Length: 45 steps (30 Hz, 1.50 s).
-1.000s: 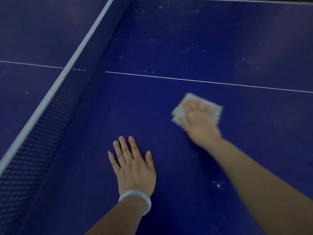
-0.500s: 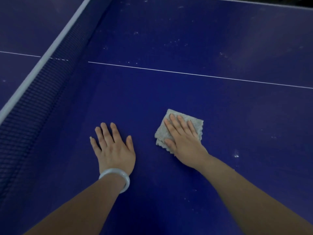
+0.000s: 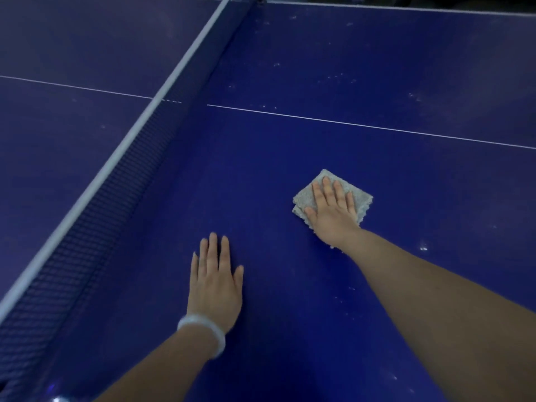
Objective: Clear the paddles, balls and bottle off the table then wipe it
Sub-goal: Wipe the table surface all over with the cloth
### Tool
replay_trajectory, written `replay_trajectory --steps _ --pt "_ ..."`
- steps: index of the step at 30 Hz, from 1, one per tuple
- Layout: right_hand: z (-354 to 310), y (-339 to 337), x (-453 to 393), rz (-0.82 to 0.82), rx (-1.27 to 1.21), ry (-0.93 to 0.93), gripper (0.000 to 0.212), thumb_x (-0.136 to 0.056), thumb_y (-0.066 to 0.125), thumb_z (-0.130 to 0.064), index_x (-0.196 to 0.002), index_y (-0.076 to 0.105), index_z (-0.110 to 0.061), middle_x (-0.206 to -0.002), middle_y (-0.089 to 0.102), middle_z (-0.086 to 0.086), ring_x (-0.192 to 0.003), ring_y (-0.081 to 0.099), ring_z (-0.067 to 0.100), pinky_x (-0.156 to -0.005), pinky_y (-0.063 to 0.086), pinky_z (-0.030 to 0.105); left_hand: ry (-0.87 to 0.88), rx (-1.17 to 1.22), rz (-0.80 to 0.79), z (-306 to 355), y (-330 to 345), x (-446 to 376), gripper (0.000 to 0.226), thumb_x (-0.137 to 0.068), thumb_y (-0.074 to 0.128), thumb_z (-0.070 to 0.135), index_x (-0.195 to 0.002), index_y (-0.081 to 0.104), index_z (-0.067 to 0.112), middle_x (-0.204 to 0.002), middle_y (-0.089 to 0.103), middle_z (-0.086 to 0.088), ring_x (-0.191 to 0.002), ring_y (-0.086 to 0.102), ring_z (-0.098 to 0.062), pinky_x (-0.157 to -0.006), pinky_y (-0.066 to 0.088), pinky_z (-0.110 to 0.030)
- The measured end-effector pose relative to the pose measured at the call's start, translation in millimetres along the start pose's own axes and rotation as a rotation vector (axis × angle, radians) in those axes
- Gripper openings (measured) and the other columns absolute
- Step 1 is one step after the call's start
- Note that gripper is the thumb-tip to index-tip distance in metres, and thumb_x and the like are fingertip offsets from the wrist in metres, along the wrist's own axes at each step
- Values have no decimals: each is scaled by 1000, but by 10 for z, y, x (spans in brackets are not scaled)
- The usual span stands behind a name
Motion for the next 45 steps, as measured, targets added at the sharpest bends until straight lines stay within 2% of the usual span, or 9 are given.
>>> replay_trajectory --steps 3,7,10,18,22,26,33,41,45 --pt "-457 136 239 3 16 -45 59 -105 11 -41 -154 -14 -19 -161 -25 4 -147 -25 25 -119 -16 47 -23 -40 3 -5 121 554 71 -93 -10 52 -152 -7 12 -162 -9 -5 -150 -11 -21 -122 -4 -40" --pt "-818 552 1045 76 37 -428 59 -104 10 -44 -156 -2 -20 -163 -16 0 -147 -25 20 -120 -13 46 -47 -59 35 24 164 709 69 -97 0 46 -153 9 7 -162 8 -8 -151 5 -22 -122 8 -45" --pt "-428 604 1339 107 156 -574 59 -103 19 -44 -156 17 -17 -164 7 3 -152 1 22 -121 0 46 -50 -70 21 29 174 699 67 -98 4 46 -153 10 8 -163 7 -7 -151 3 -21 -123 7 -44" --pt "385 146 739 202 -41 303 62 -103 11 -43 -156 -3 -15 -164 -6 8 -151 -8 26 -121 -2 50 -65 -78 20 28 192 708 68 -96 -6 48 -155 -3 14 -163 -8 -2 -150 -13 -16 -123 -5 -40" --pt "-300 653 1484 234 131 -148 60 -103 8 -38 -156 7 -12 -164 4 11 -151 -1 31 -120 8 54 -61 -73 30 21 207 697 68 -96 -6 48 -155 -4 15 -164 -8 -2 -150 -14 -15 -123 -4 -40" --pt "39 670 1781 156 221 -543 58 -104 20 -43 -155 23 -15 -163 15 5 -151 10 25 -120 10 48 -61 -62 36 22 203 708 69 -95 -4 49 -155 0 14 -164 -5 -2 -150 -10 -15 -123 -2 -40" --pt "652 195 1058 209 -9 354 62 -102 11 -42 -156 -2 -14 -164 -5 7 -151 -6 27 -122 -1 50 -74 -58 31 48 182 719 67 -97 1 46 -156 -2 15 -164 -8 -1 -150 -14 -14 -123 -4 -40" --pt "-208 915 2178 169 130 -449 60 -103 23 -42 -156 19 -15 -165 7 4 -152 0 24 -120 8 50 -69 -51 39 37 173 719 68 -97 5 46 -156 1 14 -164 -6 -2 -150 -11 -15 -123 -3 -39" --pt "463 662 1868 243 205 -193 59 -102 17 -42 -155 24 -15 -163 18 5 -151 7 23 -121 10 49 -72 -45 47 35 169 722 68 -96 4 47 -156 2 14 -164 -4 -3 -150 -11 -15 -123 -4 -39"
Point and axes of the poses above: each hand's wrist, its own x-axis away from the middle knuckle, its own y-axis out of the palm, z = x × y, the point moved 1 cm from there along -x, towards the middle knuckle
